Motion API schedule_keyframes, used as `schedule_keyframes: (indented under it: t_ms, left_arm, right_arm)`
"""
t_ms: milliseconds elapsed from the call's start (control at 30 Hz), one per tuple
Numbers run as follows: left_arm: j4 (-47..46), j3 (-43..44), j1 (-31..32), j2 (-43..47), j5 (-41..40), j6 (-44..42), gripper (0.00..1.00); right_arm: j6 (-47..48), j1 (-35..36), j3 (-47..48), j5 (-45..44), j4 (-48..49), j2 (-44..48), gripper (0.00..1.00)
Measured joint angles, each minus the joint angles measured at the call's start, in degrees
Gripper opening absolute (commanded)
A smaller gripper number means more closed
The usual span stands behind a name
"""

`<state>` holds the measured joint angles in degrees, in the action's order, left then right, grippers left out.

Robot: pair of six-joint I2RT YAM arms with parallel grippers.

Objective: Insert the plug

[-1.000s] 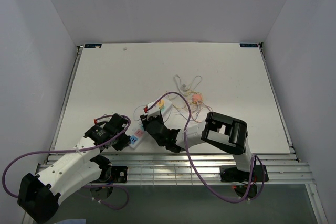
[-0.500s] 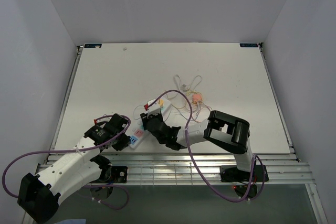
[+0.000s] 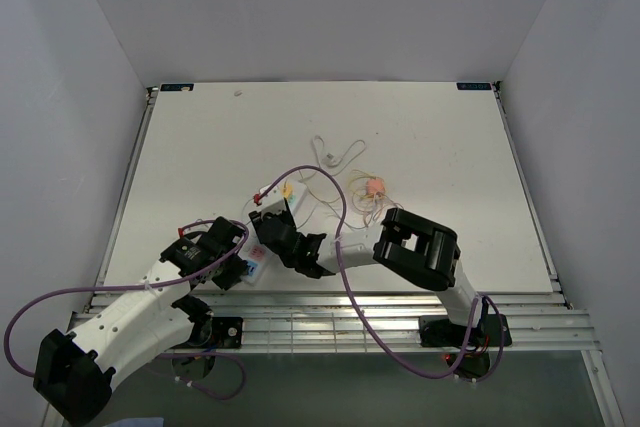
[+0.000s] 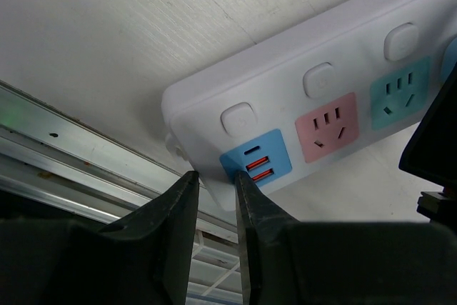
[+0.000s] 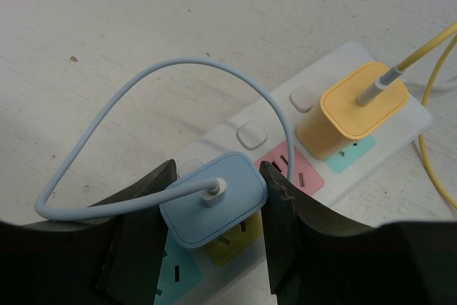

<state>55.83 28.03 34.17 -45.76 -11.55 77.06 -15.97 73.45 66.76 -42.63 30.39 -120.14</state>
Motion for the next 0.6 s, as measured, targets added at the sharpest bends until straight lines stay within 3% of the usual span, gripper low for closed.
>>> schedule_keyframes:
  t_ms: [467, 600]
  left_arm:
    - [1.3, 0.5, 0.0, 0.0, -0.4, -0.1, 0.49]
    - [1.8, 0.7, 0.0, 0.1, -0.4, -0.1, 0.57]
  right_arm:
    - [0.7, -0.3, -1.1, 3.8, 4.6, -1.4, 0.08]
    - [1.4, -0.3, -1.7, 5.1, 6.8, -1.8, 0.08]
